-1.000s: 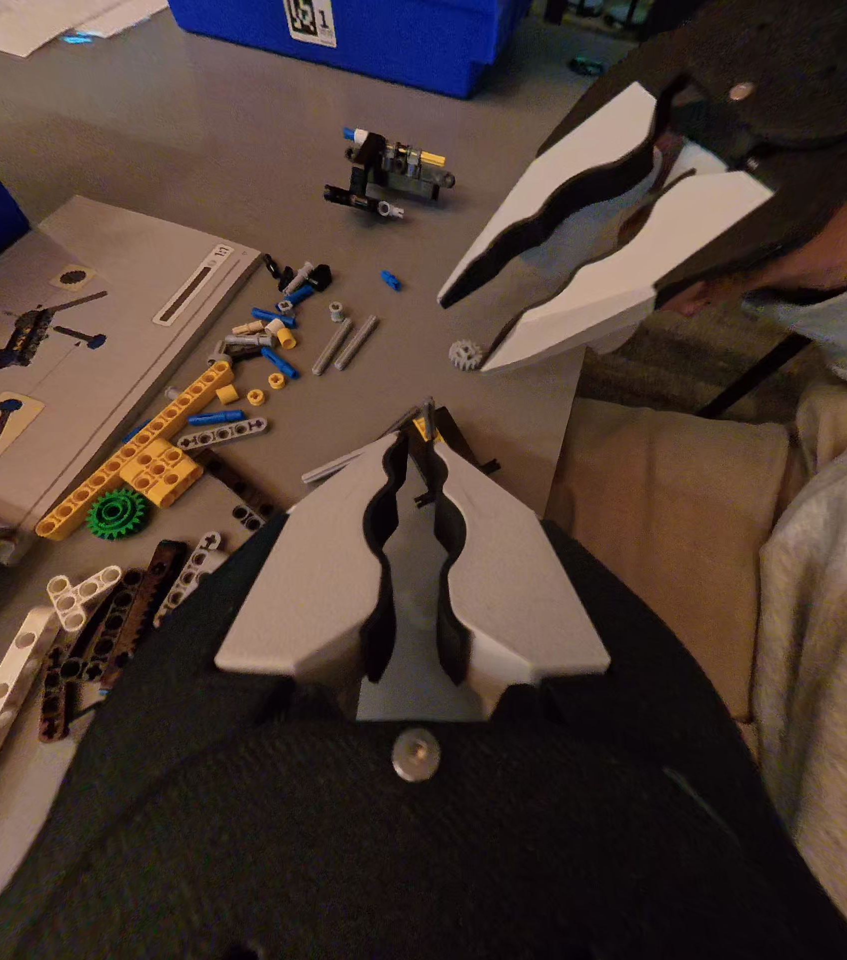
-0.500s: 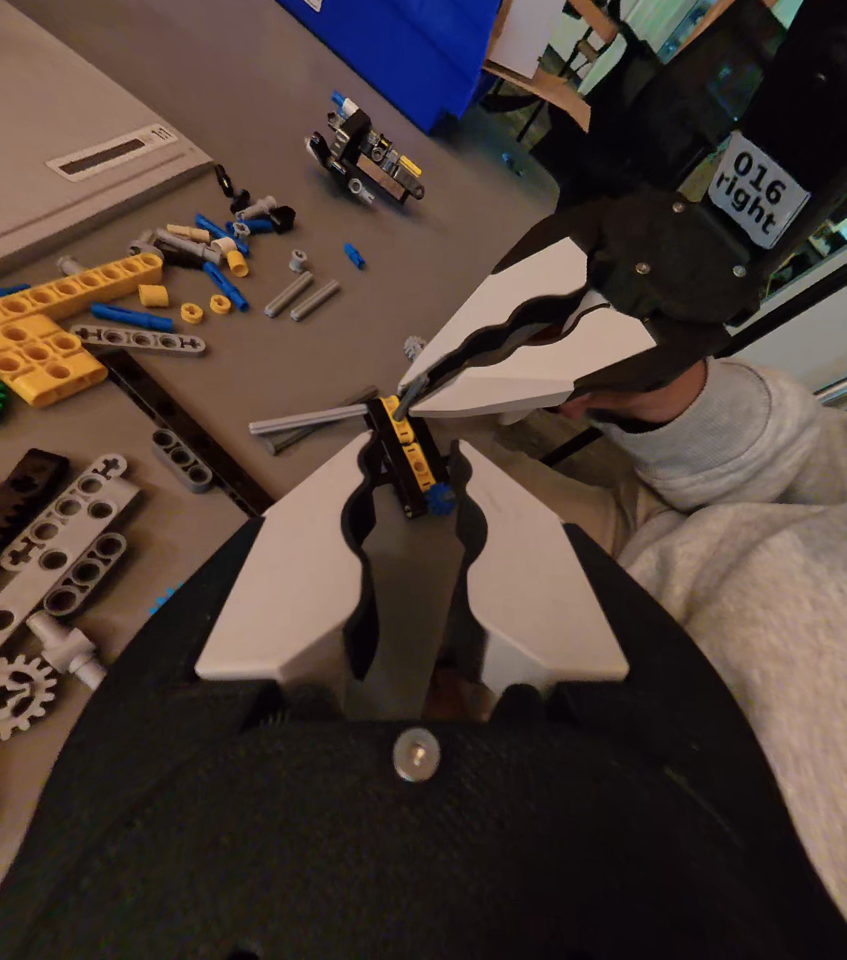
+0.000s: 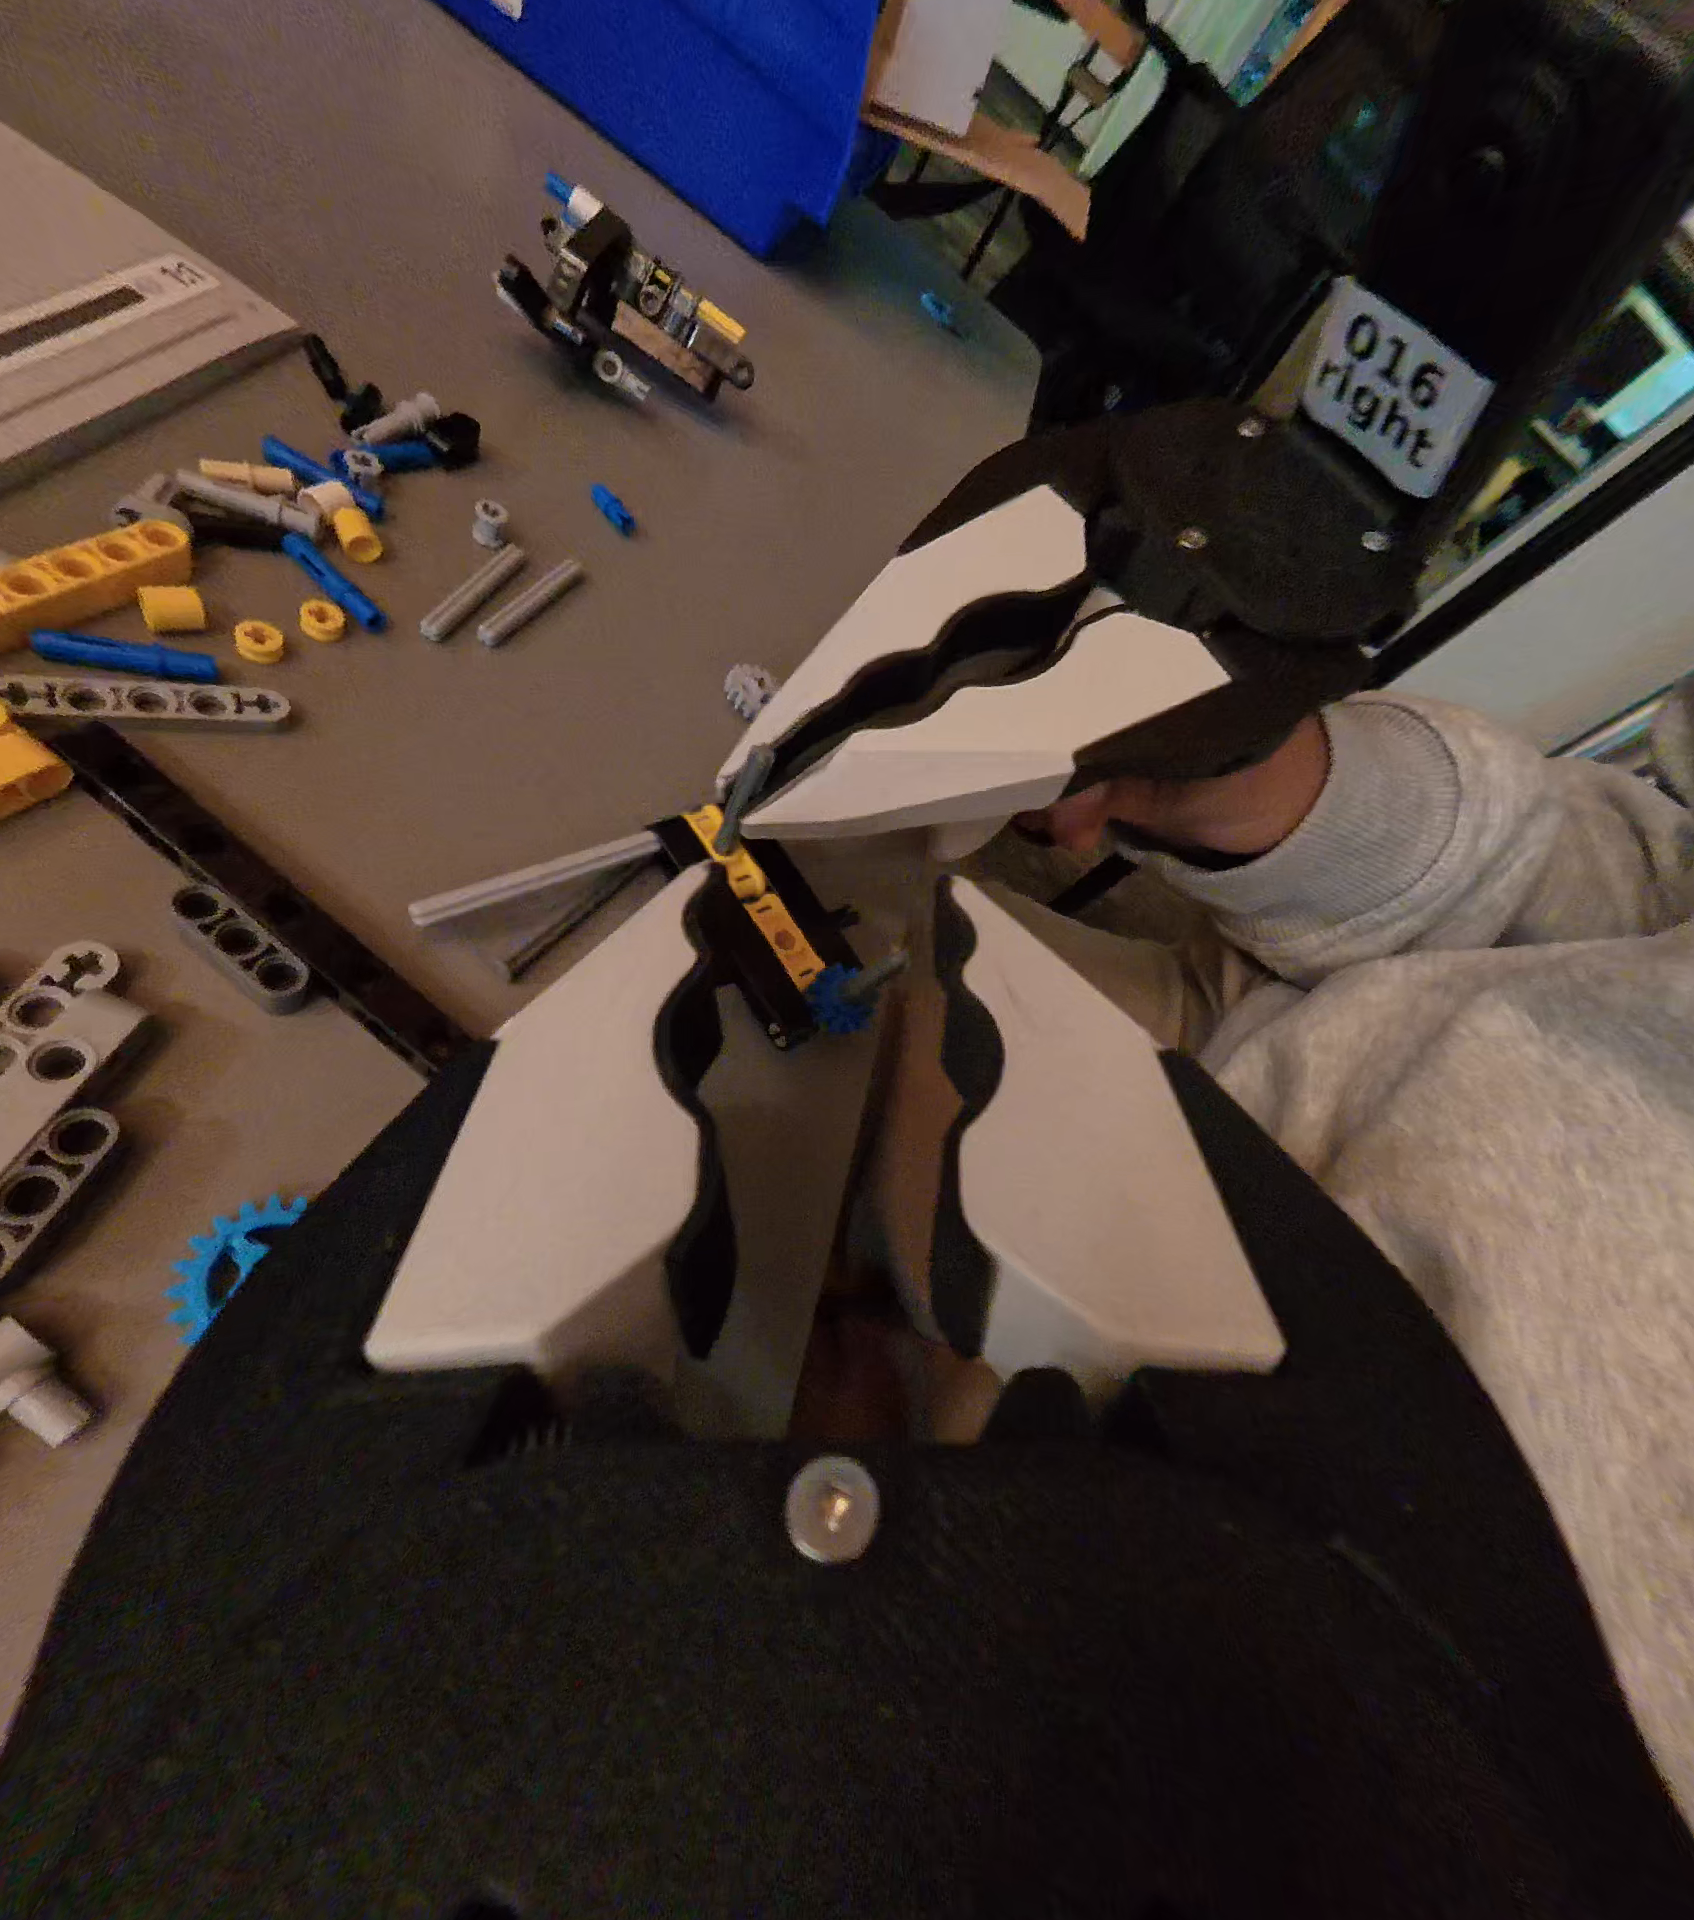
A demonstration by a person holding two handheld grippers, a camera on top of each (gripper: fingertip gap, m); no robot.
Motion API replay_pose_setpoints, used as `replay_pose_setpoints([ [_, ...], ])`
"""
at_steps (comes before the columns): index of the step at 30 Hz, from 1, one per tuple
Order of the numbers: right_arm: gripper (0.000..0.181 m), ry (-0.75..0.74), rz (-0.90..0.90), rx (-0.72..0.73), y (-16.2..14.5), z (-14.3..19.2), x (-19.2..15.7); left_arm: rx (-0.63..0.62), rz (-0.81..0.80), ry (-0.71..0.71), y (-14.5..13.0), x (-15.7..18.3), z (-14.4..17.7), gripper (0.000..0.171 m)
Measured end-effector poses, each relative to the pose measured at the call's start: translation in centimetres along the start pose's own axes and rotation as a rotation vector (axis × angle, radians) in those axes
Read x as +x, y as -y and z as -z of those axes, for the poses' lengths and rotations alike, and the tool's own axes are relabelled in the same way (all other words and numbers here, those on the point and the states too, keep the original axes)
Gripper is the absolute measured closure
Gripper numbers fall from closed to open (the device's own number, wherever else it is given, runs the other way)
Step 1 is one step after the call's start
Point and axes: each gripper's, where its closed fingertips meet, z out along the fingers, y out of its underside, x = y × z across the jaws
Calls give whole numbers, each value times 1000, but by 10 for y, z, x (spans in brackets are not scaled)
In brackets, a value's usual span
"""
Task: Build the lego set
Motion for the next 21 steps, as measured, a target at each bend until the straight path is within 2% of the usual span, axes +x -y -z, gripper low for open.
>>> replay_pose_setpoints([
  [4,180,-13,-52,66,9,8,10,47,-46,-1,6,3,4,121],
  [9,180,0,-81,160,18,19,15,78,-73,7,10,5,5,121],
  [12,180,-31,-61,152,16,20,20,88,-85,-21,11,13,4,129],
  [21,179,-53,-66,130,13,20,22,59,-109,-51,4,27,-6,131],
])
